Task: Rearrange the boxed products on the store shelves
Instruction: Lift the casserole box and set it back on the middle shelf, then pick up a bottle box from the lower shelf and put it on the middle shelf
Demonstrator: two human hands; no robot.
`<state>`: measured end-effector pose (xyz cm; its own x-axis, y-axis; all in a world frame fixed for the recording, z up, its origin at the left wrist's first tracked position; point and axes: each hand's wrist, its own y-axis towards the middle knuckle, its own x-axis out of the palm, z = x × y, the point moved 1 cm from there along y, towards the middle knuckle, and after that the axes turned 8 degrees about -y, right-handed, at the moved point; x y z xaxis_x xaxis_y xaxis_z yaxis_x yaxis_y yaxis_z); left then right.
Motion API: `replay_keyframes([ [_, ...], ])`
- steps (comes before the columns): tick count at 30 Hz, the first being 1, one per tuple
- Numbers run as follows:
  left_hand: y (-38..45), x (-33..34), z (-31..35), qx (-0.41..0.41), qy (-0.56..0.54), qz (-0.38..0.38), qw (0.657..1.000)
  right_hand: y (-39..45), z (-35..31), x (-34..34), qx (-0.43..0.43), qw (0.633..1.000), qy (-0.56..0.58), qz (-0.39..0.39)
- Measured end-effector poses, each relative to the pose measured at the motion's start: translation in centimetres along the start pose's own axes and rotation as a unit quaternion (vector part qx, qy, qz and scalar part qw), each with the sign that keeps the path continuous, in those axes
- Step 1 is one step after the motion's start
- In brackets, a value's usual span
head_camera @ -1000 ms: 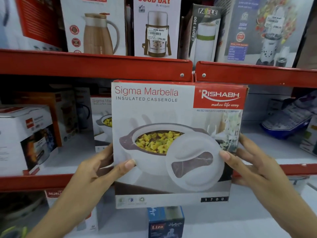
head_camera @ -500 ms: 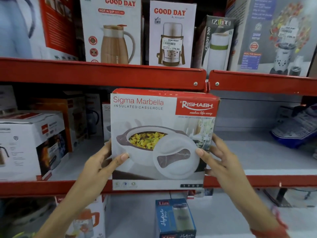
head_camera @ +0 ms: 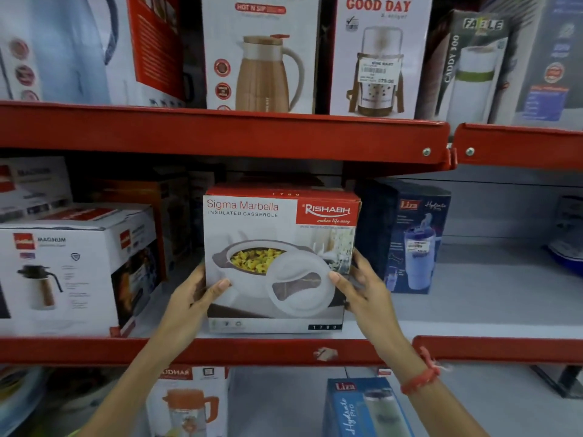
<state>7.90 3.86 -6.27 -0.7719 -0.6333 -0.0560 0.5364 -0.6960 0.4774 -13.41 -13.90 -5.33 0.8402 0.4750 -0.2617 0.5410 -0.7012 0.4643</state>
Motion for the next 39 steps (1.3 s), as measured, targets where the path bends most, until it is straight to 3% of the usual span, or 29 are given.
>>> replay_keyframes([
  [21, -0.3, -0.2, -2.9, -0.036, 0.027, 0.0, 0.999, 0.1, 2.2, 1.3, -0.013, 0.998, -0.058, 0.023],
  [22, -0.6, 0.2, -2.7, -0.034, 0.035, 0.014, 0.999, -0.2, 2.2, 1.3, -0.009, 0.998, -0.061, 0.027],
  [24, -1.6, 1.4, -2.2, -0.001, 0.077, 0.115, 0.99, -1.3, 2.1, 1.0, -0.002, 0.995, -0.084, 0.054],
  [26, -2.9, 3.0, -1.4, 0.099, 0.112, 0.239, 0.959, -2.7, 1.8, 0.5, -0.017, 0.989, -0.105, 0.101],
  [28, -4.1, 5.2, -1.4, 0.188, 0.121, 0.271, 0.936, -4.1, 1.9, -0.1, -0.065, 0.979, -0.132, 0.143],
  [32, -6.6, 10.2, -3.1, 0.194, 0.106, 0.181, 0.958, -7.3, 4.3, -1.3, -0.141, 0.958, -0.198, 0.153],
  [36, -10.6, 14.6, -6.4, 0.069, 0.018, 0.07, 0.995, -12.2, 8.9, -2.8, -0.111, 0.957, -0.24, 0.117],
  [39, -14.1, 16.7, -10.6, -0.075, 0.02, -0.006, 0.997, -16.0, 13.9, -4.5, -0.01, 0.972, -0.229, 0.058],
])
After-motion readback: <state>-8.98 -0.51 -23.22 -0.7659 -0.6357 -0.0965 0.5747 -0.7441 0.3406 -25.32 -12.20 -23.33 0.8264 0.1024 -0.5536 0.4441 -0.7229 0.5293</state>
